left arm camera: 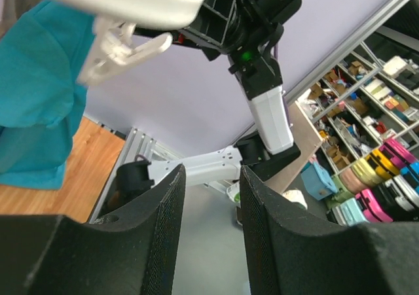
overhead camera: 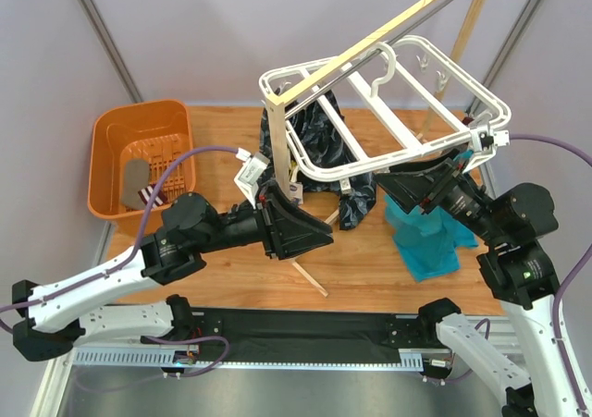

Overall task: Clip the socks to the hanger
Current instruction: Open the clamp at the hanger.

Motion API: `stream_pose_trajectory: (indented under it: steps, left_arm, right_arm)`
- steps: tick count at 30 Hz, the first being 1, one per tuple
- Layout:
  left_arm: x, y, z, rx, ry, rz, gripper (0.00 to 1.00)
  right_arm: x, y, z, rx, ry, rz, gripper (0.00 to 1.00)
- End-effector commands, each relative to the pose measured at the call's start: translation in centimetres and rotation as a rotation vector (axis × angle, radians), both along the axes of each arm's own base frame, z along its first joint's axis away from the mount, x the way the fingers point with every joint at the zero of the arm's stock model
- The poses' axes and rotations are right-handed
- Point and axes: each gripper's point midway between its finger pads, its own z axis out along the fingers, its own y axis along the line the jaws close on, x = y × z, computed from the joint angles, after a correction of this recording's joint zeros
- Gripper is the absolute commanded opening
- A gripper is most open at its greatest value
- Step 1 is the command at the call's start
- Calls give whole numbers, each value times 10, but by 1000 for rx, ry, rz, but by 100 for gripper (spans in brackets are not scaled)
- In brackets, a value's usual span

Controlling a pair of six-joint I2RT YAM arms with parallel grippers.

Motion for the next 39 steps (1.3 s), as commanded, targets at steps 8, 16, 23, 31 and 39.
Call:
stream_pose_trajectory:
  steps: [8,16,23,31,39]
  left_arm:
    - [1,-25,25,-9,-93,4,47]
    - [0,-54,30,-17,-96,-35,53]
    - [18,-65,35,-51,-33,41,59]
    - [45,-68,39,-164,126,154,60]
    - [67,-69,41,-183,164,261,56]
  right_arm:
    - [-11,4,11,46,22,50,44]
    - [-23,5,5,23,92,86,24]
    - [-29,5,10,23,88,101,14]
    - [-36,7,20,50,78,135,1]
    - [-40,9,27,84,84,157,0]
